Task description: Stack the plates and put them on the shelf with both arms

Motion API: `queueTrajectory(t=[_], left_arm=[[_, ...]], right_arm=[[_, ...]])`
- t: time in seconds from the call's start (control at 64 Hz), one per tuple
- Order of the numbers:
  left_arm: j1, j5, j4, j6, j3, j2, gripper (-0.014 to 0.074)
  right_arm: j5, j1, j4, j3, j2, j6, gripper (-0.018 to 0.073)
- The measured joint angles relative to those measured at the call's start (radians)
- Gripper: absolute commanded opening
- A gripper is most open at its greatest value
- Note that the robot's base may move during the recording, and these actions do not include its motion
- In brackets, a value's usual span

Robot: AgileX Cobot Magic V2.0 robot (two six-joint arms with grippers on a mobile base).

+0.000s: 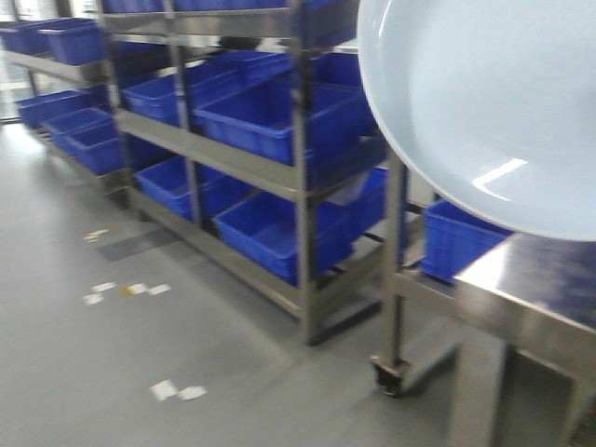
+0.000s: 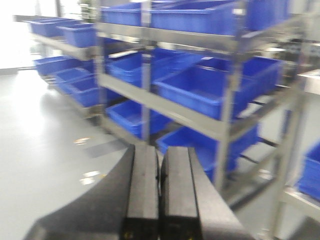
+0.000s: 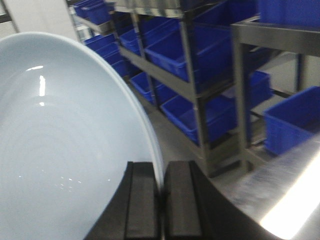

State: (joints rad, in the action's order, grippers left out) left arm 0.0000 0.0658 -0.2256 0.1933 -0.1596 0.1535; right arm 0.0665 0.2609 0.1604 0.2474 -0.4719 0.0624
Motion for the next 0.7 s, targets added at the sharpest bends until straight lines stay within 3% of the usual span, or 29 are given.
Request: queueTrajectory(t=[0.703], left_arm=[[0.000,0.000,0.000,0.000,0.000,0.000,0.0080]], right_arm=[[0.000,0.000,0.000,0.000,0.000,0.000,0.0050]])
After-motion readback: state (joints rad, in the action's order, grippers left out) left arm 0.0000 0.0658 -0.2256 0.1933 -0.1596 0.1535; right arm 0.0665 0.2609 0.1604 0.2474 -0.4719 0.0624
